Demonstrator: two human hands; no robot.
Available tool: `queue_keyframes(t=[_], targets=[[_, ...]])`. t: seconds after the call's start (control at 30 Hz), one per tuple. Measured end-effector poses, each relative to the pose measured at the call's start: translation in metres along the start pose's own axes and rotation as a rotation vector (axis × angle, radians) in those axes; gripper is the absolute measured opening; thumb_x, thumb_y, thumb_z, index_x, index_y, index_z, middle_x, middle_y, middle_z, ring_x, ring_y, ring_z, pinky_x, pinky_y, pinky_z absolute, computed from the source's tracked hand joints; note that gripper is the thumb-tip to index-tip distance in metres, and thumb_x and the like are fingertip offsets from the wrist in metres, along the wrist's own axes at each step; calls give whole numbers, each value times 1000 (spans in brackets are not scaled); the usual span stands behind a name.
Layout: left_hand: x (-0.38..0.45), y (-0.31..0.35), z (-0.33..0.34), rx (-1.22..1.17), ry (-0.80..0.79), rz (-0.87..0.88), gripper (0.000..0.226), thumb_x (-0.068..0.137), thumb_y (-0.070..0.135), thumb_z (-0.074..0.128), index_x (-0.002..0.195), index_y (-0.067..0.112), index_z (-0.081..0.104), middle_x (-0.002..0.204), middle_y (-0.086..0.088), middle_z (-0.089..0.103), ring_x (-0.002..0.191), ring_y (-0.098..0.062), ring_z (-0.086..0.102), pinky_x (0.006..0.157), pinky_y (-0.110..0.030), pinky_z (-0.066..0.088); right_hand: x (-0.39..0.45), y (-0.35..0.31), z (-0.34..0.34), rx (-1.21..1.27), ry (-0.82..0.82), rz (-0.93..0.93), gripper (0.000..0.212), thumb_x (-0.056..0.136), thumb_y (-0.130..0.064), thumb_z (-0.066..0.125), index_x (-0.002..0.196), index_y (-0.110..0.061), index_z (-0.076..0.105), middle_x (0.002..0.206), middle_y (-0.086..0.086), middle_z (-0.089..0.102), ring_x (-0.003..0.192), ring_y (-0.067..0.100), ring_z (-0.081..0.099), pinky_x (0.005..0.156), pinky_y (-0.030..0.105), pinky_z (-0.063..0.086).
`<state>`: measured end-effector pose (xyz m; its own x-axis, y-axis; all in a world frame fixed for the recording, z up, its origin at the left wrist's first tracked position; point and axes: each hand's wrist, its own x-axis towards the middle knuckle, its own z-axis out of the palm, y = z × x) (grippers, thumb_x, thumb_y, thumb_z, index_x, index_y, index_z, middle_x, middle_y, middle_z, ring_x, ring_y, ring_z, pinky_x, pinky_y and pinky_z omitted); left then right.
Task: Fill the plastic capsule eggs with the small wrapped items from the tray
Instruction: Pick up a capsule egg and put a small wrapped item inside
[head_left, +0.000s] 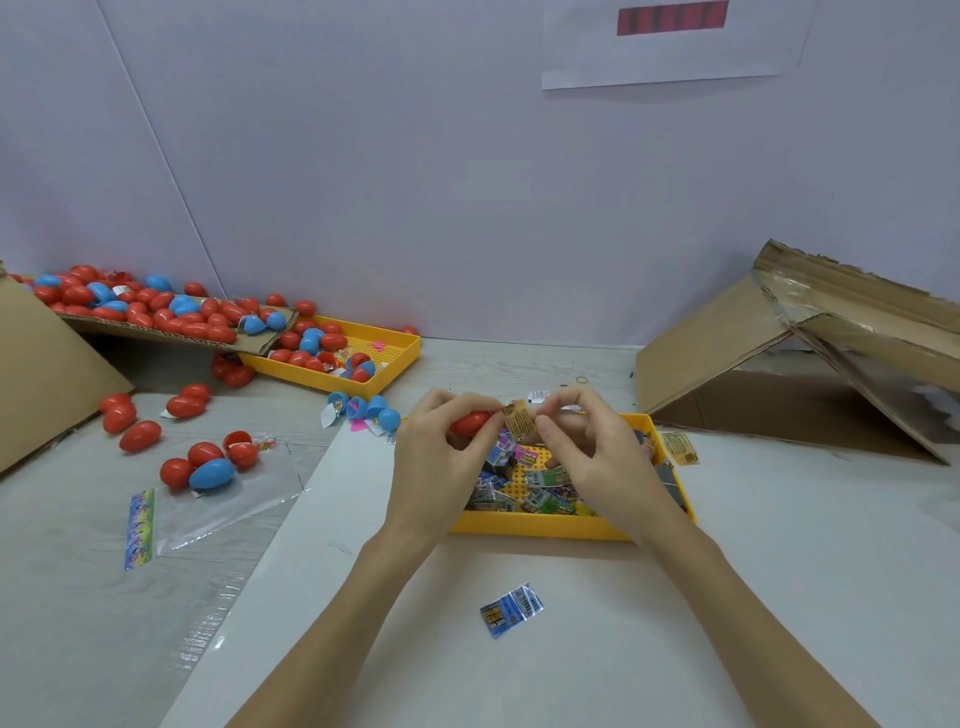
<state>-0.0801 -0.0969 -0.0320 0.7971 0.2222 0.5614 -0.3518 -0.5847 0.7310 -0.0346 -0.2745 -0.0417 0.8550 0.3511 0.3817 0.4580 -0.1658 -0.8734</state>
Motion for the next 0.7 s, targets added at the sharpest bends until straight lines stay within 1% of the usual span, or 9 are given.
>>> queue_keyframes(t=[0.07, 0.17, 0.27, 0.43, 0.53, 0.7], targets=[[0, 1, 0, -11, -9, -8, 12, 92, 22, 74, 103, 25, 74, 102, 5, 66, 100, -11, 62, 80, -20, 55, 1, -2, -1, 9, 7, -8, 7, 99, -26, 65, 104, -23, 63, 97, -7, 76, 98, 11, 73, 83, 45, 61], [-1, 3, 0, -47, -37, -18, 13, 92, 22, 73, 103, 29, 72, 101, 9, 66, 101, -10, 62, 80, -17, 55, 2, -5, -1, 0, 8, -21, 8, 96, -23, 70, 103, -22, 66, 99, -10, 73, 98, 10, 72, 82, 41, 61], [-1, 4, 0, -66, -49, -11, 15, 91, 22, 74, 102, 31, 71, 99, 13, 65, 101, -8, 62, 78, -15, 53, 2, -6, -3, -14, -5, -19, 9, 94, -20, 73, 102, -21, 68, 97, -9, 74, 98, 10, 72, 83, 36, 59], [-1, 5, 2, -104, -53, -2, 23, 91, 21, 75, 97, 42, 67, 99, 16, 64, 102, 0, 59, 77, -14, 54, 2, -6, -4, 48, 36, 12, 14, 93, -21, 75, 103, -19, 65, 93, -2, 76, 90, 11, 73, 77, 27, 56], [-1, 4, 2, -94, -52, 4, 22, 91, 21, 75, 98, 41, 67, 99, 15, 64, 103, 1, 58, 77, -13, 53, 2, -6, -4, 32, 13, -3, 12, 93, -20, 74, 101, -18, 66, 91, -4, 75, 91, 10, 73, 76, 19, 54], [-1, 5, 1, -88, -59, 3, 30, 90, 22, 75, 95, 49, 63, 99, 16, 64, 103, 3, 57, 77, -12, 52, 2, -7, -4, 71, 0, 22, 19, 93, -17, 74, 108, -16, 61, 88, -3, 78, 81, 6, 72, 70, 17, 52]])
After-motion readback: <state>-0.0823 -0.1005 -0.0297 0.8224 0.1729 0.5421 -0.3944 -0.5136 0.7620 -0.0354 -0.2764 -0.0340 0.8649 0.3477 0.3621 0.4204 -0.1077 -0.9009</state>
